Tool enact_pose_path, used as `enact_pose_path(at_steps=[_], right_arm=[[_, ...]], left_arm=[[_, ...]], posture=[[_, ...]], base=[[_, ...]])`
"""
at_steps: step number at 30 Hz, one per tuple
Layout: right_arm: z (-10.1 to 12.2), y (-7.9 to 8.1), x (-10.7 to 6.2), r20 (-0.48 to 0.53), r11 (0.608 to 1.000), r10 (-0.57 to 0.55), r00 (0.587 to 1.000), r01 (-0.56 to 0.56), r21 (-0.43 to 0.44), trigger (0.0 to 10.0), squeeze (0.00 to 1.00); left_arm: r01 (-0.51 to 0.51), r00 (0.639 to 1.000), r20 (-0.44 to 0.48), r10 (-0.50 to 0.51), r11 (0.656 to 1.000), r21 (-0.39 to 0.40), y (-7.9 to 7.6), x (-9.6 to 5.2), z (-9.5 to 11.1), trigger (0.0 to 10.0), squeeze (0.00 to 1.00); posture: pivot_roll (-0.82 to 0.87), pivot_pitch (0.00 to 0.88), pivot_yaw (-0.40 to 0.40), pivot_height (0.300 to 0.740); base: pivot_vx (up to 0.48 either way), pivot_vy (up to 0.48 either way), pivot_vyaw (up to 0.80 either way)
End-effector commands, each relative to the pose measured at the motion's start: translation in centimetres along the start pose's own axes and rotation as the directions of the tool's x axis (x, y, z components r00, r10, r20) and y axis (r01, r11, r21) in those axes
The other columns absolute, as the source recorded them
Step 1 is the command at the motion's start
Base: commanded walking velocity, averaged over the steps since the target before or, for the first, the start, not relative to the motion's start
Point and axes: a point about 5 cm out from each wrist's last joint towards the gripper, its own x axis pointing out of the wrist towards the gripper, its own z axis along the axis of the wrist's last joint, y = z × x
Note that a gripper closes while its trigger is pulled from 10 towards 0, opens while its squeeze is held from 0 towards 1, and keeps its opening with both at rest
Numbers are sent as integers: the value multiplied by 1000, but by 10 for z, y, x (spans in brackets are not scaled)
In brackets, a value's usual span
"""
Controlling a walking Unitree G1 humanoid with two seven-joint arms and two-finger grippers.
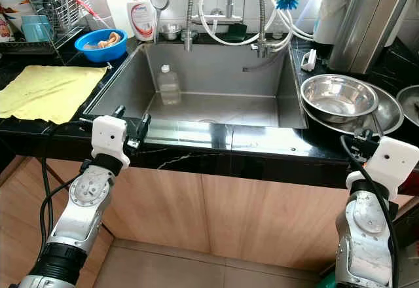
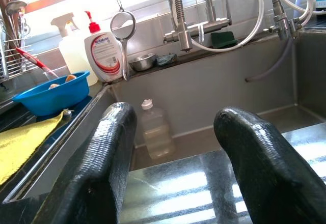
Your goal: Kitchen organization
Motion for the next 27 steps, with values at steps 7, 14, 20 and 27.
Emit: enact_pose_path(at_steps=[7, 14, 20, 27], right_arm=[[0, 3, 1, -4, 1000, 12, 1000, -12, 8, 0, 0], [0, 5, 1, -1, 1000, 19, 1000, -19, 15, 0, 0], [2, 5, 1, 10, 1000, 18, 1000, -18, 19, 0, 0], [9, 8, 2, 54, 999, 30, 998, -33, 43, 0, 0]], left_arm=[[0, 1000, -5, 0, 1000, 24, 2, 1, 1, 10000, 0], [-5, 1000, -5, 5, 1000, 26, 3, 1, 1, 10000, 0], [-7, 1000, -5, 7, 1000, 25, 3, 1, 1, 10000, 0], [-10, 1000, -5, 10, 1000, 26, 3, 1, 1, 10000, 0]], posture=[[-8, 0, 56, 720], [-7, 0, 54, 720], [-8, 0, 54, 720], [-4, 0, 52, 720]], base=[[0, 0, 0], [0, 0, 0], [0, 0, 0], [0, 0, 0]])
